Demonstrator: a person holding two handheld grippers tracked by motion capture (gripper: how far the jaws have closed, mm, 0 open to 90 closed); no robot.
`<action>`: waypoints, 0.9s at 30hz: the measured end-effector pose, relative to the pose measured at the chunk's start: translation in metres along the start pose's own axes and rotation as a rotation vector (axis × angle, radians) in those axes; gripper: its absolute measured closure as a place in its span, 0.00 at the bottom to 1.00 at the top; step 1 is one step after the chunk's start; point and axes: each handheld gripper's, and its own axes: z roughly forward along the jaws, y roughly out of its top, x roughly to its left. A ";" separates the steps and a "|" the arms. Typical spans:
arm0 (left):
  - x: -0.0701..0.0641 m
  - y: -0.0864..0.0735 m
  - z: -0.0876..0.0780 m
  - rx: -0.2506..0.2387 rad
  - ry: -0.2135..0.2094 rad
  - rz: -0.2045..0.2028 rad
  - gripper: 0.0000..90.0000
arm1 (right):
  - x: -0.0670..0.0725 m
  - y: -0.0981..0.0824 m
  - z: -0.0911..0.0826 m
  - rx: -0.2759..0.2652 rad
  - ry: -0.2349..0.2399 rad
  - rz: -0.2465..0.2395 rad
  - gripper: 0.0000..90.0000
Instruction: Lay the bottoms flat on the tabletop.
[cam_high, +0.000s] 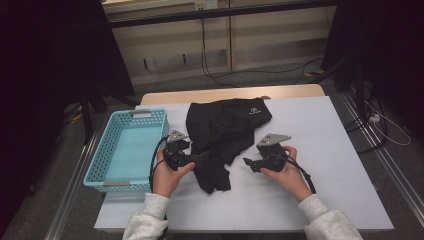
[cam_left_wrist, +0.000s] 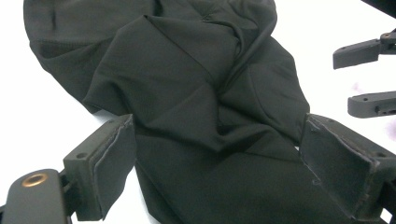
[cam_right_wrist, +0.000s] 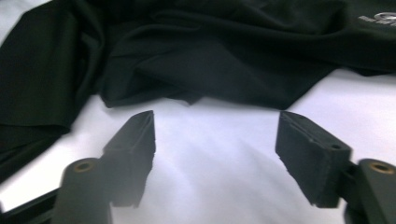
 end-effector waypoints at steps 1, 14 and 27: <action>0.000 0.000 0.000 -0.003 -0.001 -0.001 0.13 | 0.001 0.000 0.001 0.000 0.008 0.000 0.39; -0.001 -0.002 -0.005 -0.012 0.007 -0.013 0.13 | 0.014 0.010 0.030 0.043 0.033 -0.054 0.62; -0.002 0.000 -0.005 -0.018 -0.003 -0.004 0.13 | 0.009 0.022 0.037 0.090 0.080 -0.023 1.00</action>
